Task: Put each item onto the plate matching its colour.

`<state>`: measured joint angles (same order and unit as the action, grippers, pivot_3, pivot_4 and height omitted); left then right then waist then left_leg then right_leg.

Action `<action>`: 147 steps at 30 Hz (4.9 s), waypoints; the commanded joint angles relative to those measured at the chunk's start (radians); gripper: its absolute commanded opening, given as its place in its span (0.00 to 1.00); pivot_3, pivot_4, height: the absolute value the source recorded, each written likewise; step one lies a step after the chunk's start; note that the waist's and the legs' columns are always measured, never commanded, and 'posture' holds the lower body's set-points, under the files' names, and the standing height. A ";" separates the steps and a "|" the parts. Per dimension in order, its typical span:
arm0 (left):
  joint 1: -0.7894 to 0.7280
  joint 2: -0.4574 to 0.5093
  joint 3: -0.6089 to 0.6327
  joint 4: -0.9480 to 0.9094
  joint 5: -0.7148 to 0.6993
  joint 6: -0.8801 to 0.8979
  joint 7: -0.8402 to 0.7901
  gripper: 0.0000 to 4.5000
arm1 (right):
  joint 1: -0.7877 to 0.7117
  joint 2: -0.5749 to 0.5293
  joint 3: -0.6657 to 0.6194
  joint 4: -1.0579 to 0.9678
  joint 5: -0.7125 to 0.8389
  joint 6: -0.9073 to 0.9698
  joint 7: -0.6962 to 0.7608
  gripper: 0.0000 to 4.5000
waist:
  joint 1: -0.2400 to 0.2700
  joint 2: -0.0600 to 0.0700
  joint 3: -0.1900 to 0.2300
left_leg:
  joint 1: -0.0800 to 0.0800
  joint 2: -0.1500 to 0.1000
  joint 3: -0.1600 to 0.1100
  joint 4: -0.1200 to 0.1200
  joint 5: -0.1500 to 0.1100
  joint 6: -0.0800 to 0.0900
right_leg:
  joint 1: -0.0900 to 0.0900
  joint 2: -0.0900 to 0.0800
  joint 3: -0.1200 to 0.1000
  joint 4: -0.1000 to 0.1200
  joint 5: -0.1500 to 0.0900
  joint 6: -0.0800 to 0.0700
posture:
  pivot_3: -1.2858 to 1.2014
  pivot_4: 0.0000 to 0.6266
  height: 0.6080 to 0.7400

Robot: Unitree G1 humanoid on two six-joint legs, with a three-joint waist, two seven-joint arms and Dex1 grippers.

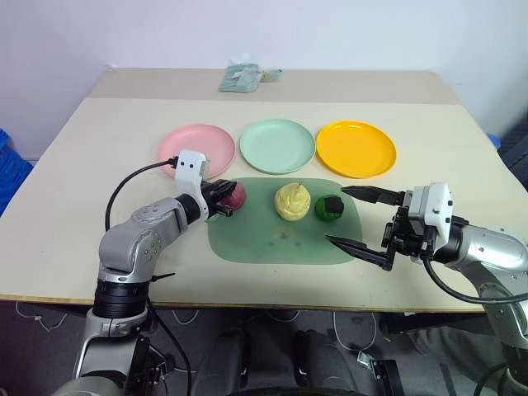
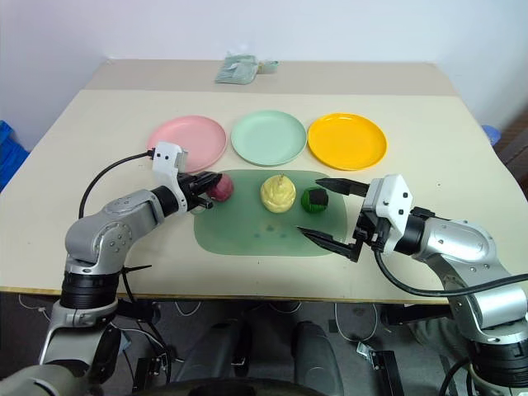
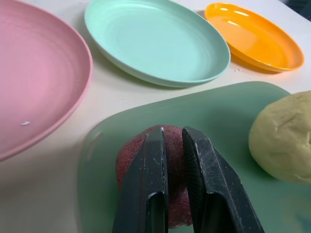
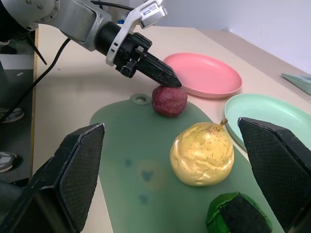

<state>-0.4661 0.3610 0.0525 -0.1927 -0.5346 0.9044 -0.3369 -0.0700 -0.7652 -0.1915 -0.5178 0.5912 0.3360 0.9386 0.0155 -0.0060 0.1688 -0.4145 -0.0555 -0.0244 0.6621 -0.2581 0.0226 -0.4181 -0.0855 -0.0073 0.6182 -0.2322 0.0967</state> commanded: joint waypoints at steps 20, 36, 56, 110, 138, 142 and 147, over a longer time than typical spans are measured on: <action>-0.018 -0.027 -0.056 0.093 0.115 -0.015 0.007 0.99 | -0.024 0.009 0.004 -0.016 -0.006 -0.018 -0.022 1.00 | 0.001 0.000 0.000 | 0.000 0.000 0.000 0.000 0.000 0.000 | 0.000 0.000 0.000 0.000 0.000 0.000 | 0.52 0.24 1.00; -0.089 -0.099 0.048 0.115 0.128 -0.132 0.089 0.70 | -0.016 0.014 0.005 -0.018 -0.013 -0.024 -0.038 1.00 | 0.003 -0.001 0.000 | -0.001 0.000 0.000 0.000 0.000 0.000 | -0.001 0.000 0.000 0.000 0.000 0.000 | 0.52 0.24 1.00; -0.325 -0.115 0.205 0.578 0.211 -0.382 0.230 0.99 | -0.009 0.036 0.006 -0.027 -0.025 -0.034 -0.060 1.00 | 0.025 -0.004 0.002 | -0.003 -0.001 0.000 0.001 0.000 0.000 | -0.004 0.001 0.000 0.001 0.006 0.007 | 0.52 0.24 1.00; 0.396 0.435 0.182 -0.257 -0.140 -0.543 -0.871 0.99 | -0.402 0.279 0.344 0.351 -0.240 0.145 -0.185 1.00 | -0.006 0.000 0.004 | -0.006 0.000 0.001 0.000 0.001 -0.001 | -0.009 0.000 0.001 0.000 0.005 -0.001 | 0.52 0.24 1.00; 0.506 0.430 0.303 -0.361 -0.305 -0.481 -0.741 1.00 | -0.582 0.355 0.235 0.626 -0.283 -0.009 -0.159 0.62 | -0.028 0.003 0.006 | -0.006 0.000 0.001 -0.001 0.001 -0.001 | -0.009 0.001 0.001 0.001 0.005 -0.001 | 0.52 0.24 1.00; 0.475 0.398 0.265 -0.398 -0.298 -0.467 -0.660 1.00 | -0.774 0.351 0.181 0.958 -0.363 -0.215 -0.244 0.62 | -0.031 0.004 0.007 | -0.005 0.000 0.001 -0.001 0.002 -0.003 | -0.009 0.002 0.001 0.002 0.006 -0.002 | 0.52 0.24 1.00; 0.488 0.373 0.253 -0.444 -0.288 -0.466 -0.587 1.00 | -0.996 0.339 0.152 1.435 -0.450 -0.463 -0.323 0.62 | -0.033 0.004 0.007 | -0.005 0.000 0.001 -0.004 0.002 -0.004 | -0.009 0.003 0.001 0.001 0.006 -0.002 | 0.52 0.24 1.00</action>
<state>0.0252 0.7360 0.2982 -0.5927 -0.8180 0.4391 -0.9499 -1.0160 -0.4130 -0.0164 0.8140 0.1694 -0.0362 0.6457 -0.0176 -0.0017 0.1753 -0.4190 -0.0556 -0.0234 0.6573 -0.2554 0.0184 -0.4277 -0.0826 -0.0059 0.6191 -0.2261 0.0951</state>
